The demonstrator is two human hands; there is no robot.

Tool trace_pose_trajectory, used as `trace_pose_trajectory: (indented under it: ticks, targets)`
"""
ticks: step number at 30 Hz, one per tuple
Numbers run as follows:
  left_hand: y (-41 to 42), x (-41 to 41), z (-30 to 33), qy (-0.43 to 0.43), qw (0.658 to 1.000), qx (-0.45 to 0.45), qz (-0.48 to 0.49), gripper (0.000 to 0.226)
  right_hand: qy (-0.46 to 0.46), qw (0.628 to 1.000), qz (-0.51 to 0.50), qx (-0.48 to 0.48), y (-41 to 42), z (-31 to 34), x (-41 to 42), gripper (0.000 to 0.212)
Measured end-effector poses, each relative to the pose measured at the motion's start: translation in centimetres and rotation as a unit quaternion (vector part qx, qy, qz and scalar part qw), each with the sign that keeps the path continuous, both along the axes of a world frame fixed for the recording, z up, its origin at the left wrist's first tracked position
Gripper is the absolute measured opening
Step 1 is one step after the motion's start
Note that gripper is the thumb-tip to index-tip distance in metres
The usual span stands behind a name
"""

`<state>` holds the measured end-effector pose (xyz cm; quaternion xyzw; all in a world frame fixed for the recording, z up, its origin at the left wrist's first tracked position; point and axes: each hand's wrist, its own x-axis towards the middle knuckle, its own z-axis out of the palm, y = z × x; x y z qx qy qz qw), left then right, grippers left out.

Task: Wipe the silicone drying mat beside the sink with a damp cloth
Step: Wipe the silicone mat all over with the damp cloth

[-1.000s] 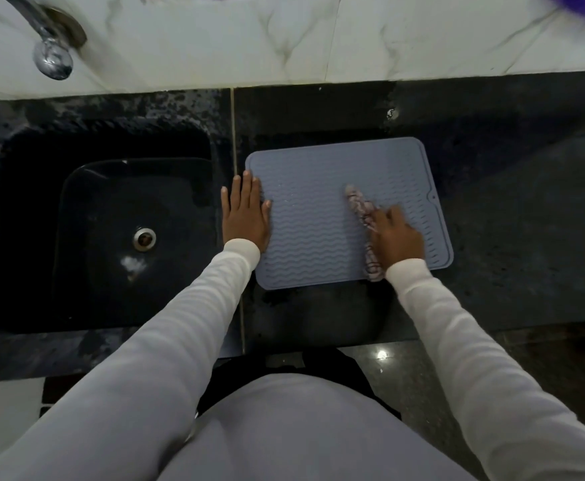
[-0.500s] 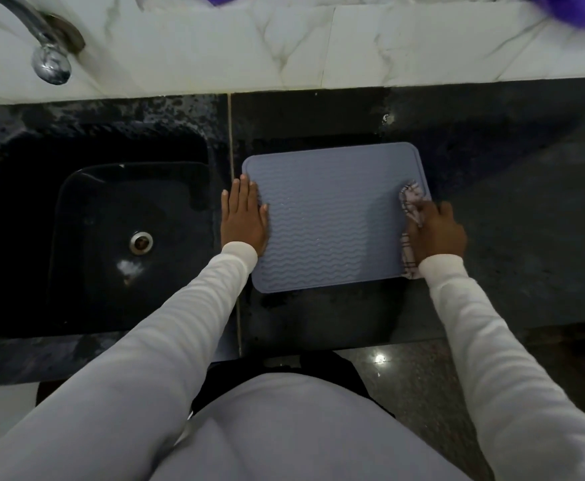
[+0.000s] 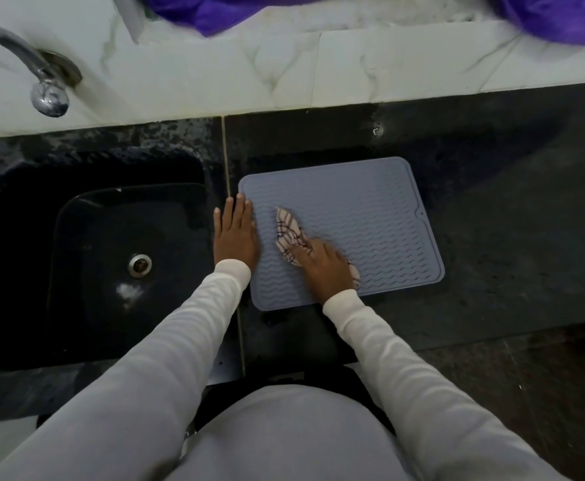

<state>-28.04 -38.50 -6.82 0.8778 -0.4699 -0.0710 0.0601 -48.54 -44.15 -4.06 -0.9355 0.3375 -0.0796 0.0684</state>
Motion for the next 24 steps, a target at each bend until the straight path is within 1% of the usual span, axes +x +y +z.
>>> trace_pose_trajectory:
  ticks: [2, 4, 6, 8, 9, 10, 11, 12, 14, 16, 17, 18, 20, 22, 24]
  targets:
    - [0.1, 0.2, 0.0, -0.004, 1.0, 0.004, -0.007, 0.053, 0.026, 0.999, -0.012, 0.028, -1.2, 0.3, -1.0, 0.046]
    - [0.2, 0.3, 0.1, -0.007, 1.0, 0.006, -0.012, 0.053, 0.052, 0.996, -0.045, 0.064, -3.0, 0.7, -2.7, 0.044]
    - [0.1, 0.4, 0.1, -0.01, 1.0, 0.004, -0.017, 0.053, 0.082, 0.991, -0.07, 0.076, -5.0, 0.9, -4.7, 0.04]
    - [0.2, 0.4, 0.1, -0.015, 1.0, 0.007, -0.021, 0.053, 0.102, 0.99, -0.07, 0.067, -6.9, 1.0, -6.6, 0.03]
    - [0.2, 0.4, 0.1, -0.017, 1.0, 0.011, -0.022, 0.054, 0.117, 0.99, -0.067, 0.034, -8.1, 1.4, -7.8, 0.026]
    - [0.2, 0.4, 0.1, -0.018, 1.0, 0.013, -0.021, 0.054, 0.127, 0.988, -0.084, 0.004, -9.4, 1.4, -9.4, 0.031]
    - [0.2, 0.4, 0.1, -0.018, 1.0, 0.016, -0.021, 0.054, 0.135, 0.983, -0.121, 0.001, -10.5, 1.9, -10.7, 0.04]
    - [0.2, 0.4, 0.1, -0.019, 0.999, 0.016, -0.02, 0.054, 0.139, 0.979, -0.149, -0.011, -11.6, 2.0, -12.3, 0.043]
    - [0.1, 0.4, 0.1, -0.019, 0.999, 0.02, -0.02, 0.054, 0.139, 0.974, -0.18, -0.021, -13.3, 1.8, -15.3, 0.033]
    - [0.0, 0.2, 0.0, -0.02, 0.999, 0.019, -0.018, 0.053, 0.113, 0.968, -0.223, 0.016, -14.0, 1.9, -16.5, 0.039]
    - [0.0, 0.1, 0.0, -0.02, 1.0, 0.017, -0.017, 0.053, 0.09, 0.964, -0.247, 0.029, -13.8, 2.1, -16.2, 0.038]
    - [-0.1, 0.1, 0.0, -0.015, 1.0, 0.017, -0.014, 0.053, 0.052, 0.956, -0.283, 0.052, -13.5, 2.2, -15.5, 0.037]
    - [-0.2, 0.0, 0.1, -0.003, 1.0, 0.019, -0.009, 0.053, -0.01, 0.95, -0.306, 0.055, -12.2, 2.8, -13.3, 0.037]
    - [-0.1, -0.1, 0.2, -0.003, 1.0, 0.021, -0.005, 0.053, -0.062, 0.955, -0.278, 0.077, -9.7, 3.8, -9.9, 0.038]
    - [-0.3, -0.4, 0.3, 0.002, 1.0, 0.028, 0.001, 0.055, -0.133, 0.967, -0.192, 0.097, -5.6, 4.4, -5.6, 0.039]
